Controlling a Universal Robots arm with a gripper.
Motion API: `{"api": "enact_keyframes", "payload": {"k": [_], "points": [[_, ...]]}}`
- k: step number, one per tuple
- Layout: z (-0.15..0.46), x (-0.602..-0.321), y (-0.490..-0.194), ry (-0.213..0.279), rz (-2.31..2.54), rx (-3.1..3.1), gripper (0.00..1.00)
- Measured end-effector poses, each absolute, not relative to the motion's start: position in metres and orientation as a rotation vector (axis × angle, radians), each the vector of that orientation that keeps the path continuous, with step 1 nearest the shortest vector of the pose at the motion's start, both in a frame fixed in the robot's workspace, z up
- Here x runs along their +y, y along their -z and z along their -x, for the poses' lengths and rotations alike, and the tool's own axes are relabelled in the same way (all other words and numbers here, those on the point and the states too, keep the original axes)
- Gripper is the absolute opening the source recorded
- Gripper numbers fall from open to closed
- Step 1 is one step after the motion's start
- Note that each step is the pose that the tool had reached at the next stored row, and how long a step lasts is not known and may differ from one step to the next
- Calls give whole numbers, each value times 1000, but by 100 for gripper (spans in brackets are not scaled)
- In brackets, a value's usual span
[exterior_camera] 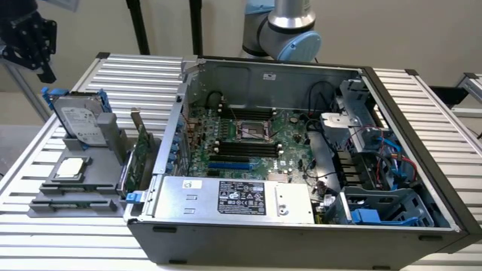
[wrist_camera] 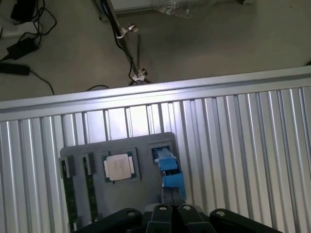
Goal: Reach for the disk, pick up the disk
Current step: 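Pick up the disk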
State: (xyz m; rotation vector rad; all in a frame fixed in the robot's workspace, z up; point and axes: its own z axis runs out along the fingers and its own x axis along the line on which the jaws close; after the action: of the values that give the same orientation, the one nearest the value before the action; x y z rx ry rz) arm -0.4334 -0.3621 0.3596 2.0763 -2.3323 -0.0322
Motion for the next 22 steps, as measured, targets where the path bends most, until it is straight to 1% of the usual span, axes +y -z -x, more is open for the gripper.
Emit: {"api": "enact_keyframes", "payload": {"k": [12,13,14,15,17,18,21,22], "points": [[430,-357,-357,25,-2184,-2236,11],[430,-356,-357,25,-2186,-2234,12],[430,-355,-357,25,-2187,-2234,18],[430,-354,-356,25,-2187,-2233,18],[431,-354,-355,25,-2187,-2233,30],[431,-354,-353,25,-2187,-2233,30],[433,-354,-349,25,-2188,-2232,47],[433,-354,-347,25,-2188,-2232,47]]}}
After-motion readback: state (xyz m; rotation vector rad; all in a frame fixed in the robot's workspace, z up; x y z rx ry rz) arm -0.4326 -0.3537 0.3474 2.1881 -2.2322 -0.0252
